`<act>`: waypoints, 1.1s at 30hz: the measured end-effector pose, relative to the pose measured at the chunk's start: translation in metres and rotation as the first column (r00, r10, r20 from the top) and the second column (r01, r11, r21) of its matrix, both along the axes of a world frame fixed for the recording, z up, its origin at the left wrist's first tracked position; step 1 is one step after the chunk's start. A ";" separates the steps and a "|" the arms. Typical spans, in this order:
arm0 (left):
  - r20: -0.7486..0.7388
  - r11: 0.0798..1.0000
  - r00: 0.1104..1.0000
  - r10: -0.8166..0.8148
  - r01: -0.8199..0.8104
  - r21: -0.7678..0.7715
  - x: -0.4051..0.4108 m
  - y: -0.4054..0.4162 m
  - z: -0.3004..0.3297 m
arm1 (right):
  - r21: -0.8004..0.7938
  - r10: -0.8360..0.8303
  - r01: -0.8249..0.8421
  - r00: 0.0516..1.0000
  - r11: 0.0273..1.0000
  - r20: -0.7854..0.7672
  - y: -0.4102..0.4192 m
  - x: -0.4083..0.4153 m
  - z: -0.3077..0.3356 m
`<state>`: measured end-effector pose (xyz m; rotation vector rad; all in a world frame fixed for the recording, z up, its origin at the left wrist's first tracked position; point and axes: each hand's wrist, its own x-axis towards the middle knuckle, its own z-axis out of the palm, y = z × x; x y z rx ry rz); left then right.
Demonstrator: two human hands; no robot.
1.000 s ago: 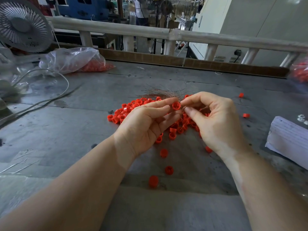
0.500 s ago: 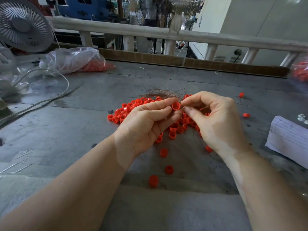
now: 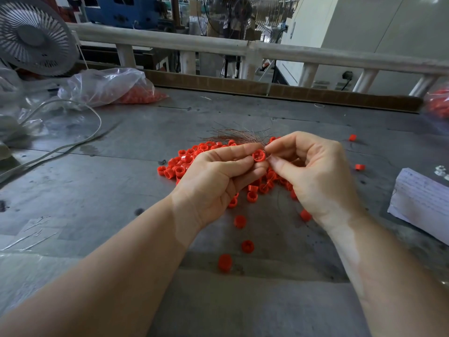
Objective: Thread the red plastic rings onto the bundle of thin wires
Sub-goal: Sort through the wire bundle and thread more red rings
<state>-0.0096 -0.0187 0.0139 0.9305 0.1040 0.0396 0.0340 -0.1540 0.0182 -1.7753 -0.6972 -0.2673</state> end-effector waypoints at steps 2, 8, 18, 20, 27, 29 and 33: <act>0.008 1.000 1.000 0.001 -0.001 0.005 0.000 0.000 0.000 | 0.060 0.034 -0.030 0.997 0.998 -0.075 -0.001 0.002 -0.001; 0.029 0.999 0.999 -0.022 0.021 0.031 0.000 -0.001 -0.001 | 0.161 0.105 -0.060 0.951 0.985 -0.290 -0.002 0.004 -0.003; 0.034 0.997 0.998 -0.056 0.057 -0.044 0.001 -0.002 -0.001 | 0.217 0.146 -0.058 0.898 0.974 -0.415 -0.003 0.007 -0.001; 0.032 0.996 0.998 -0.050 0.053 -0.072 0.001 -0.002 -0.002 | 0.211 0.144 -0.061 0.901 0.976 -0.410 -0.002 0.006 -0.001; 0.007 0.995 0.997 -0.077 0.077 -0.057 0.002 0.000 -0.003 | 0.119 0.066 -0.031 0.948 0.992 -0.310 -0.002 0.007 -0.003; -0.003 0.994 0.996 -0.089 0.089 -0.067 0.002 0.002 -0.003 | 0.104 0.054 -0.025 0.955 0.994 -0.293 -0.001 0.006 -0.003; -0.004 0.989 0.994 -0.108 0.107 -0.101 0.002 0.003 0.000 | 0.088 0.038 -0.015 0.962 0.996 -0.269 -0.001 0.006 -0.003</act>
